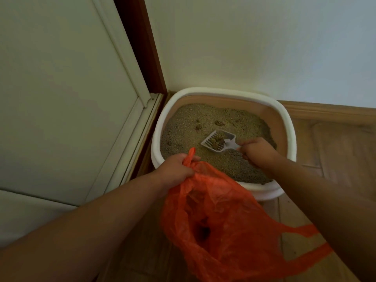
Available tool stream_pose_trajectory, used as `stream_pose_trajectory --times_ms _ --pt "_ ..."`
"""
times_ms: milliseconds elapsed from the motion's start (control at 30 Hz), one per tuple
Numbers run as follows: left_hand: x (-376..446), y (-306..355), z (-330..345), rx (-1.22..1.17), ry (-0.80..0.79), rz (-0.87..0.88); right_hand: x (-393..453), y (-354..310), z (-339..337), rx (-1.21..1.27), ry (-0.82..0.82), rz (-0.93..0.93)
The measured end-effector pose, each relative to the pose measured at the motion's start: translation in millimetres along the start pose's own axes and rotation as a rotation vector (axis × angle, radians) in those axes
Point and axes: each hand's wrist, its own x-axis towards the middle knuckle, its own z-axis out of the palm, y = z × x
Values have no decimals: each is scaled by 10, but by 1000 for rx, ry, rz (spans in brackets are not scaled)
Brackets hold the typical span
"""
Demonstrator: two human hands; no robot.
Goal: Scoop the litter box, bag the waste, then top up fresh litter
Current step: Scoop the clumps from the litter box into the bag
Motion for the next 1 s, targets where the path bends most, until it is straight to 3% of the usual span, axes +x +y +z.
stream_pose_trajectory --times_ms 367,467,533,600,667,733,833,1000 --pt "50 -6 -33 18 -25 -7 420 -351 505 -193 51 11" --pt "58 -30 -46 -1 -36 -8 429 -589 689 -686 46 -136" --pt "69 -44 -46 -16 -44 -7 543 -651 771 -826 66 -232" --pt "73 -53 -39 -34 -48 -13 642 -625 890 -649 34 -200" --pt "66 -62 -29 -40 -44 -8 707 -555 990 -33 2 -19" --pt "41 -64 -18 -37 -44 1 651 -422 1002 335 21 58" --pt "10 -54 -19 -52 -45 0 516 -193 903 406 -97 -5" --pt "1 -32 5 -20 -29 -11 272 30 483 433 -100 -53"
